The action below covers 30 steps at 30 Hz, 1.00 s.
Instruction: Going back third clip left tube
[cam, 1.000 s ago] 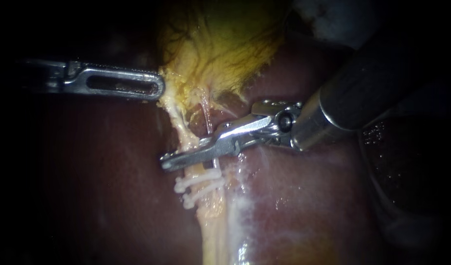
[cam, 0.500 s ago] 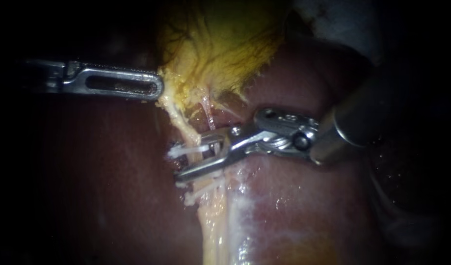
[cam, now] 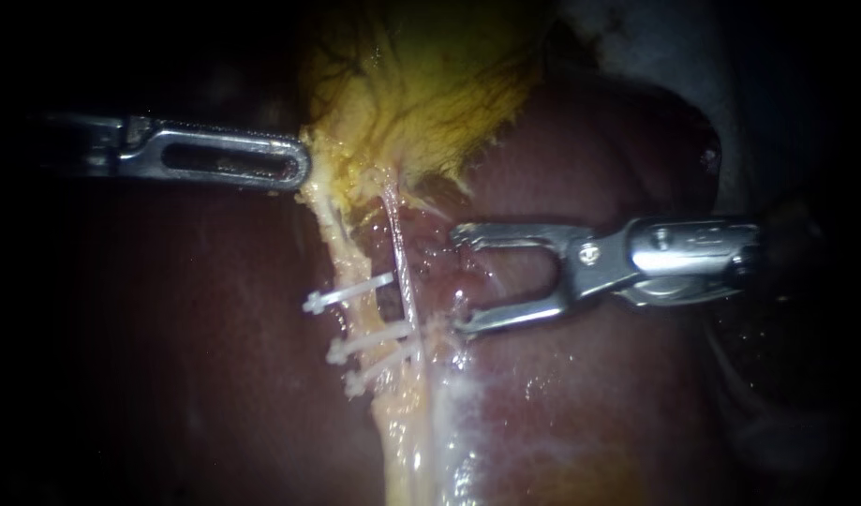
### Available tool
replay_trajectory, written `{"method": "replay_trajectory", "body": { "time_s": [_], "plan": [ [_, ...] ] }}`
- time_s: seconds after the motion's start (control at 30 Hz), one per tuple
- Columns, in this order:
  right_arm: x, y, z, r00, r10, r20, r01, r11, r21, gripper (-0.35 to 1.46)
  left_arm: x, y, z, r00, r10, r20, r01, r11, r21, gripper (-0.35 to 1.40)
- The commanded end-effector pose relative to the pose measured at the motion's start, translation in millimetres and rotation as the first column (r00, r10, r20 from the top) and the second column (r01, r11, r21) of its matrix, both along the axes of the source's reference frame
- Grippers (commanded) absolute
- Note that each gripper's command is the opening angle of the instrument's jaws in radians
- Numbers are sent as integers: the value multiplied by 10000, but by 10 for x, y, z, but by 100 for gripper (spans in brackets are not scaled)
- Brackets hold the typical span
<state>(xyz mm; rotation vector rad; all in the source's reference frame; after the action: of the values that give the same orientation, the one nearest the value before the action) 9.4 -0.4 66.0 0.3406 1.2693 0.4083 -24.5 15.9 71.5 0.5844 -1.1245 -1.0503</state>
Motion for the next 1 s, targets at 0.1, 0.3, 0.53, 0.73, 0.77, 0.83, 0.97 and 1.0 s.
{"method": "replay_trajectory", "body": {
  "time_s": [0.1, 0.3, 0.53, 0.73, 0.77, 0.83, 0.97, 1.0],
  "plan": [
    [-15, 0, -11, 10000, -31, 20, 32, 9999, -163, 61, 0, 0, 0, 10000, -16, -11, 16, 10000, -7, -35],
    [-32, -5, -17, 9971, -572, 511, 594, 9973, -438, 61, 0, 0, 2, 10000, -17, -13, 17, 10000, -15, -35],
    [-41, -6, -19, 9931, -884, 765, 929, 9940, -570, 59, -9, -3, 16, 10000, -56, -50, 55, 9999, -91, -35],
    [-41, -9, -24, 9841, -1398, 1094, 1453, 9884, -434, 57, -21, -4, 35, 9999, -101, -90, 99, 9998, -174, -35],
    [-41, -10, -25, 9831, -1435, 1140, 1491, 9879, -426, 57, -22, -4, 38, 9999, -108, -97, 106, 9998, -187, -35],
    [-41, -10, -27, 9825, -1457, 1160, 1514, 9876, -419, 56, -26, -5, 44, 9999, -125, -112, 123, 9997, -216, -35],
    [-41, -9, -29, 9825, -1458, 1156, 1513, 9877, -403, 56, -34, -6, 53, 9998, -111, -174, 106, 9997, -239, -35],
    [-41, -9, -30, 9825, -1458, 1156, 1513, 9877, -401, 56, -37, -7, 56, 9998, -63, -173, 59, 9997, -232, -35]
  ]
}}
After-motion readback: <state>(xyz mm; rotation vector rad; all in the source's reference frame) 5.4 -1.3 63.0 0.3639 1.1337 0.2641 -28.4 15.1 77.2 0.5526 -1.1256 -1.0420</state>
